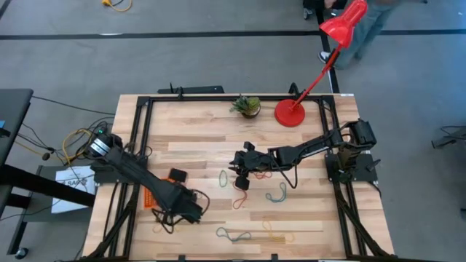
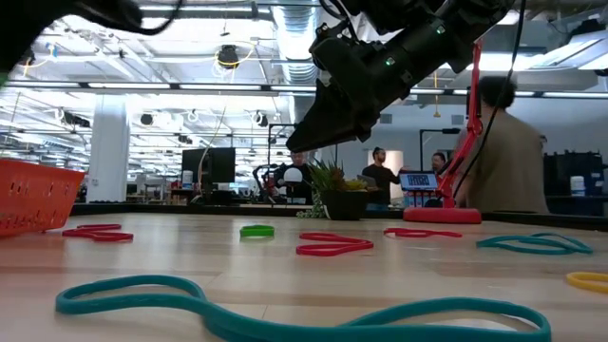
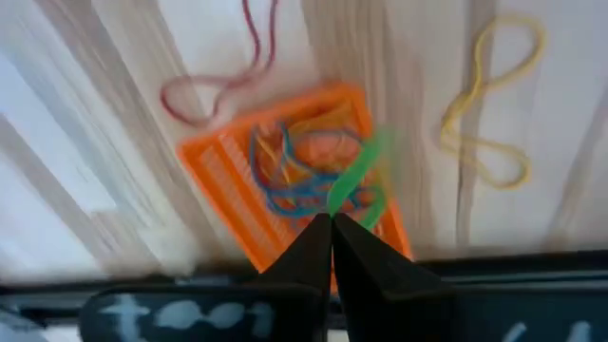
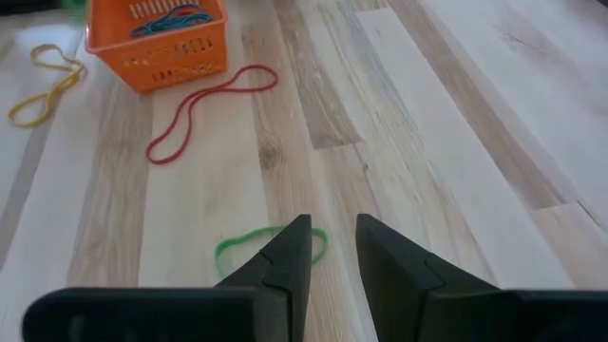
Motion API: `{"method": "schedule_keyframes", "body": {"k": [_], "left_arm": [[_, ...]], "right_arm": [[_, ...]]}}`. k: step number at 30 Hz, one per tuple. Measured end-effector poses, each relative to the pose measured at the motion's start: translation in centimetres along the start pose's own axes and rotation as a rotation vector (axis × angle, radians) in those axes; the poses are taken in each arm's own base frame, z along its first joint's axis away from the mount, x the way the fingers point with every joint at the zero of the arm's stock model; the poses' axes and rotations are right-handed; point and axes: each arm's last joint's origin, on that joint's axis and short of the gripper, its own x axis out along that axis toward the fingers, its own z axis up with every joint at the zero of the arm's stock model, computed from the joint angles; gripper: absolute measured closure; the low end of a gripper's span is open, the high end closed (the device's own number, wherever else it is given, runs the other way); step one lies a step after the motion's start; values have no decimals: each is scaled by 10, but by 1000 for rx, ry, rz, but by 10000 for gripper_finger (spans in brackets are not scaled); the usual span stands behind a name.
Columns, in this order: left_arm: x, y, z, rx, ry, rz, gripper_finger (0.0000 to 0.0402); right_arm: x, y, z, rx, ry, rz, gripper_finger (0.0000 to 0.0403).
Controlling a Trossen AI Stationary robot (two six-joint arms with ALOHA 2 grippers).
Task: Pick and place rubber bands into bin
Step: Put the green rubber band into the orange basket
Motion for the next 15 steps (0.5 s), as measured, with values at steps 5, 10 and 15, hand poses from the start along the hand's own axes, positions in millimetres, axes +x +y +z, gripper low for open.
{"method": "schedule_keyframes", "body": {"k": [5,10,15], "left_arm": [[24,7,-24,-52,40,117,401],[58,9,-34,-111,-42,84,401],[82,10,-38,-186,-41,70,401]], "right_arm": [[0,0,-2,-4,16,-2,324],[0,0,-2,-5,20,-3,324],[0,-1,-2,-4,21,-5,324]]}}
